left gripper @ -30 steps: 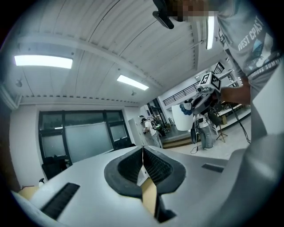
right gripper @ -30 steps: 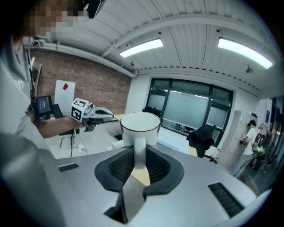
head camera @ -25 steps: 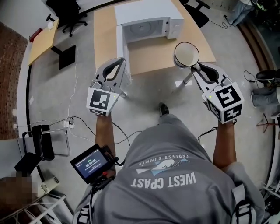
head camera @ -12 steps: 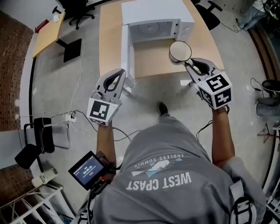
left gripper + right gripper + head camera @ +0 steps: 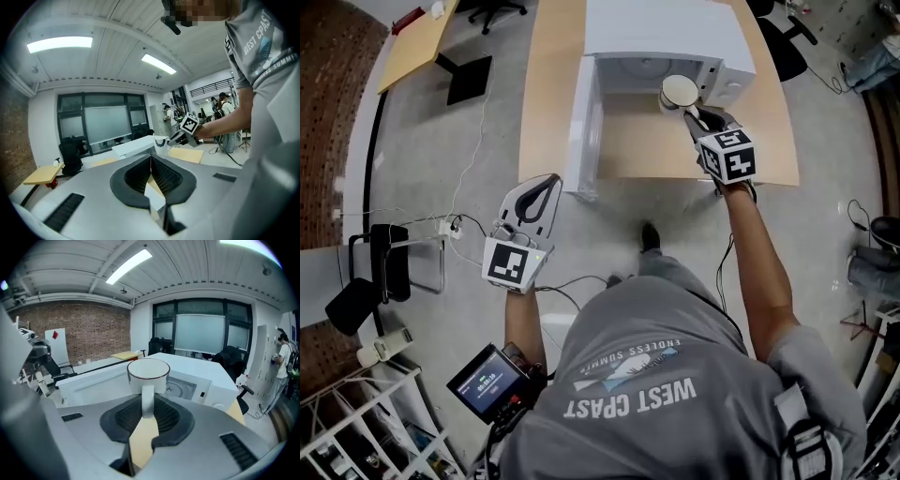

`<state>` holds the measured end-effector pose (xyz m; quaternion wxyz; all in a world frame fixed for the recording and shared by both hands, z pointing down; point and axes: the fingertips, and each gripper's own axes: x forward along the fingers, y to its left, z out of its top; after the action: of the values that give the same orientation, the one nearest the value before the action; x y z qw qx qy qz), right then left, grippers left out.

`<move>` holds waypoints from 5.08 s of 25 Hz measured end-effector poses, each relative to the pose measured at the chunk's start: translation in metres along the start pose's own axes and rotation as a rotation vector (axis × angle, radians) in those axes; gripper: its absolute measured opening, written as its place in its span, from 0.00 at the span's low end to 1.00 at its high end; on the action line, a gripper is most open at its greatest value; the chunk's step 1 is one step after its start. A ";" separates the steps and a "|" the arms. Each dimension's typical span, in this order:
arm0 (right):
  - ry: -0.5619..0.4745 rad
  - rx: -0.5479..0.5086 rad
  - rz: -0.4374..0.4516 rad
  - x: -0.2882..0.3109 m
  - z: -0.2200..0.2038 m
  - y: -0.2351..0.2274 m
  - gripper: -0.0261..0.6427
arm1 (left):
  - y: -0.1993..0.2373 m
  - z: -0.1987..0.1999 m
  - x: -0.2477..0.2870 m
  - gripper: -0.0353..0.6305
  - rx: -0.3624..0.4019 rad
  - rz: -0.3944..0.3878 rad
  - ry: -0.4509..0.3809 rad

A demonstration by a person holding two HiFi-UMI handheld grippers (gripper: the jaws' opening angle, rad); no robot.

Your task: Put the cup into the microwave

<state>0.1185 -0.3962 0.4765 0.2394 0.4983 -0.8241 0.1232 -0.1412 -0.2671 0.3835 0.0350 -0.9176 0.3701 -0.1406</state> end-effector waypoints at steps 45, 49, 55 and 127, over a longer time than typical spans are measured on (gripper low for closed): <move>-0.041 0.093 -0.123 0.277 -0.054 -0.108 0.15 | 0.007 -0.094 0.012 0.09 -0.207 0.149 0.282; -0.055 0.095 -0.113 0.285 -0.049 -0.110 0.15 | 0.008 -0.096 0.012 0.09 -0.213 0.147 0.283; -0.093 0.110 -0.099 0.291 -0.044 -0.114 0.15 | 0.006 -0.100 0.012 0.09 -0.225 0.143 0.290; -0.412 0.029 -0.129 0.092 -0.006 -0.024 0.25 | -0.002 -0.065 -0.056 0.09 -0.198 0.149 0.027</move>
<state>0.1055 -0.4755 0.5286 0.0658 0.5682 -0.8201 0.0151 -0.1971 -0.2247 0.4334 -0.0506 -0.8846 0.4496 -0.1127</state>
